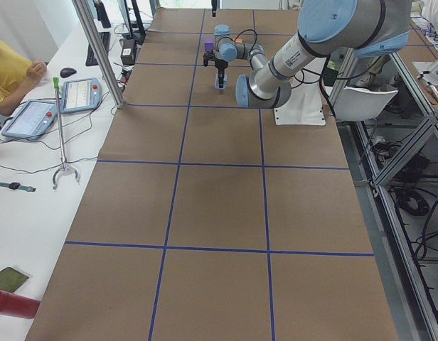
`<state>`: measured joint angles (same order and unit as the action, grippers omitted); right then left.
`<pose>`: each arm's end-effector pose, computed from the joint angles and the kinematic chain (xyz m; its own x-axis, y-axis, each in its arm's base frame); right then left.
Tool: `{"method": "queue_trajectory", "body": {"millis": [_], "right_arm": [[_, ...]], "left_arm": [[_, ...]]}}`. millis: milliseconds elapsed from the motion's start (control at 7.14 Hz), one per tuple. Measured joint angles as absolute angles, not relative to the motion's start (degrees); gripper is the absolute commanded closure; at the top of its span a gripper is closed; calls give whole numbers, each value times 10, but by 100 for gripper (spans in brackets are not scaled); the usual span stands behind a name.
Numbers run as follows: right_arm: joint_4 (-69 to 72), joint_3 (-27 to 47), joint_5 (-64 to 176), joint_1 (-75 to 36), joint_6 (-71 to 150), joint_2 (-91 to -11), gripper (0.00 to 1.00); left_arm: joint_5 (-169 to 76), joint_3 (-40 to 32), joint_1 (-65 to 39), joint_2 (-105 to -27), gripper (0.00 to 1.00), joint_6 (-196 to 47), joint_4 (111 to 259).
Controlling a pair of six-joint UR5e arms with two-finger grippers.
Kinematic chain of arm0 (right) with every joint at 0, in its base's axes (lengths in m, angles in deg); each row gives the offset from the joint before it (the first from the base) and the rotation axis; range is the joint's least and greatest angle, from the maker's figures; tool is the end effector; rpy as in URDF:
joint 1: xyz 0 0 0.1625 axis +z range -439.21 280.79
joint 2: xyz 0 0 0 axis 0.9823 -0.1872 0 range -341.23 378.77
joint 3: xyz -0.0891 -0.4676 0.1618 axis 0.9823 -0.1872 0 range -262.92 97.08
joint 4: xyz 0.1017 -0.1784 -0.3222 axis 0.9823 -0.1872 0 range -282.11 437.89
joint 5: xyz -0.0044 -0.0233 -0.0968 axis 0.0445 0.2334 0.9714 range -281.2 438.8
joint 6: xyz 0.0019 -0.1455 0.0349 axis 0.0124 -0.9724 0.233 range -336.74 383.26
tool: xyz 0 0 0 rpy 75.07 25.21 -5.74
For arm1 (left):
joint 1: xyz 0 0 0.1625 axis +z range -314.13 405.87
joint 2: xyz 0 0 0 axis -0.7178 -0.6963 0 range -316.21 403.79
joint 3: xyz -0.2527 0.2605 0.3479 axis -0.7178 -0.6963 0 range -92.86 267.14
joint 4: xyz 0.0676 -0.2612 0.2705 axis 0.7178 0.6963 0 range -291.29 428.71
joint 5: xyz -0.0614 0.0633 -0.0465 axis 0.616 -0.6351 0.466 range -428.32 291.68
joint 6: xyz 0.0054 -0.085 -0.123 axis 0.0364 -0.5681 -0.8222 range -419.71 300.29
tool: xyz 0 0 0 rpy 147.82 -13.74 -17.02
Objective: Place blue block between orange and purple blocks
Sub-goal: 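Carry the light blue cube with the left gripper toward the table center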
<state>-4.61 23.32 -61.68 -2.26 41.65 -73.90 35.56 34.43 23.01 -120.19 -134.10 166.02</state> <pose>-0.0845 -0.4443 0.6339 0.5954 -0.1058 0.7965 0.0242 0.9932 0.1138 0.8310 -0.4562 0.1226 0.6986 -0.0110 -0.7154 0.0370 0.9991 0.0207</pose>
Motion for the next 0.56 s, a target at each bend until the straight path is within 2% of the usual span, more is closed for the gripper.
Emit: {"method": "queue_trajectory", "body": {"millis": [140,560], "right_arm": [[-46,234,-623,-31,417,-739,0],[-46,234,-645,-44,420,-737,0]], "left_arm": [[355,352,231,-1204,37,-1341,1664],[352,359,234,-1205,1,-1339,1665]]}}
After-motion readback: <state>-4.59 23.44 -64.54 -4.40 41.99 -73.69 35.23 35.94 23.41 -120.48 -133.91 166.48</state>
